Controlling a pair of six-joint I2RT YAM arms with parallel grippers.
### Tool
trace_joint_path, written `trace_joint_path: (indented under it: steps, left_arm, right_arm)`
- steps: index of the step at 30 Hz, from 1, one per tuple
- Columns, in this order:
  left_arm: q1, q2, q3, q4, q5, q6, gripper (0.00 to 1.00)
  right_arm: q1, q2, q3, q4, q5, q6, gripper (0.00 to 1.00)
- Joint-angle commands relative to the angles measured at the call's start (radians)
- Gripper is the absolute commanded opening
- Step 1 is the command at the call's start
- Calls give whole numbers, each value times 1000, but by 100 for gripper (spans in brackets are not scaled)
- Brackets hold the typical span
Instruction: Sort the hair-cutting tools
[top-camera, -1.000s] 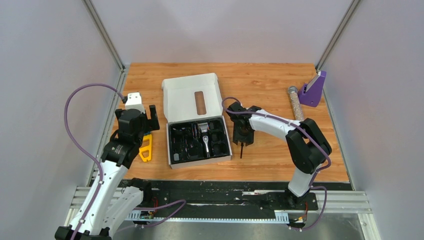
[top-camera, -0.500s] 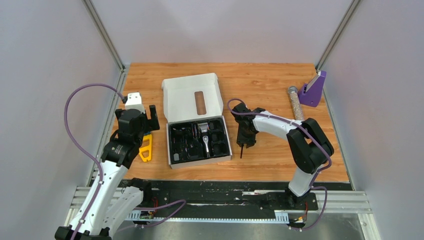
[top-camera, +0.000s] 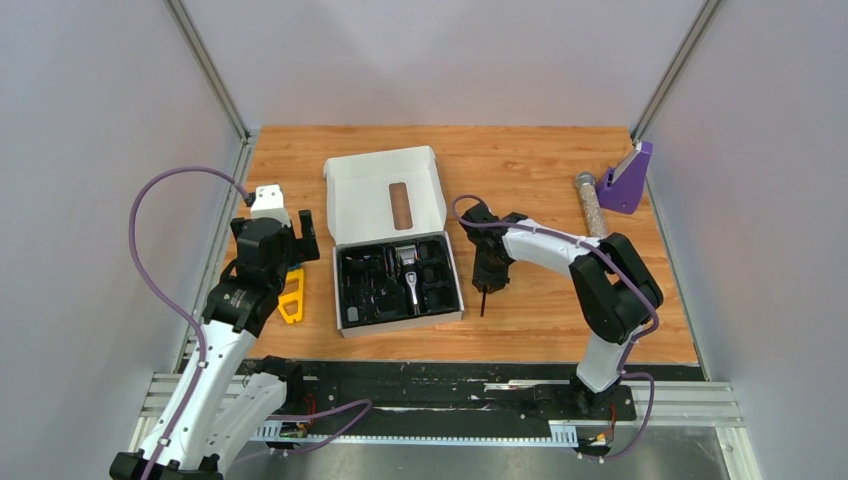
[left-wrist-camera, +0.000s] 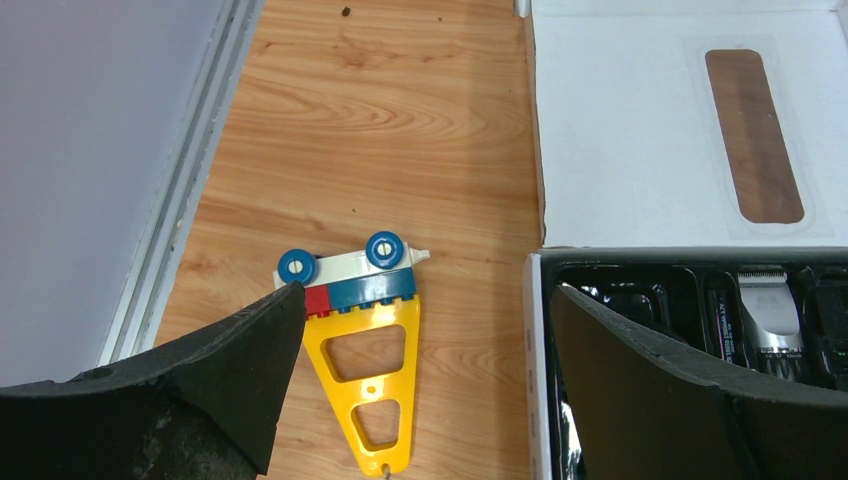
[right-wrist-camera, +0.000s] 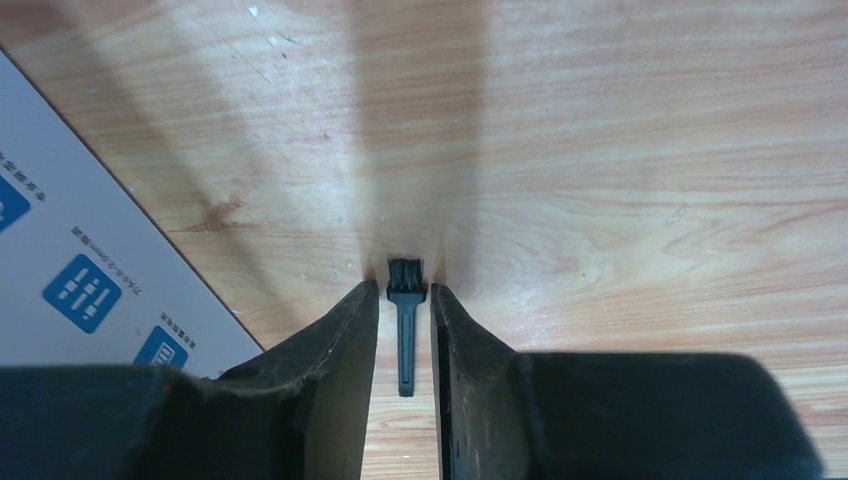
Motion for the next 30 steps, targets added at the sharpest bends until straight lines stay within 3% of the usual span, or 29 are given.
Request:
trace_joint_path:
  steps: [1, 11, 21, 30]
  left_arm:
    - [6, -1, 11, 39, -2, 6, 100]
    - [6, 2, 10, 40, -2, 7, 100]
    - [6, 2, 5, 61, 41, 10, 100]
    - [2, 61, 12, 139, 393, -141, 100]
  right_arm:
    - [-3, 87, -14, 76, 72, -12, 25]
    - [-3, 77, -28, 72, 80, -20, 16]
    - [-3, -54, -37, 97, 61, -92, 12]
    - [-4, -138, -54, 126, 31, -114, 10]
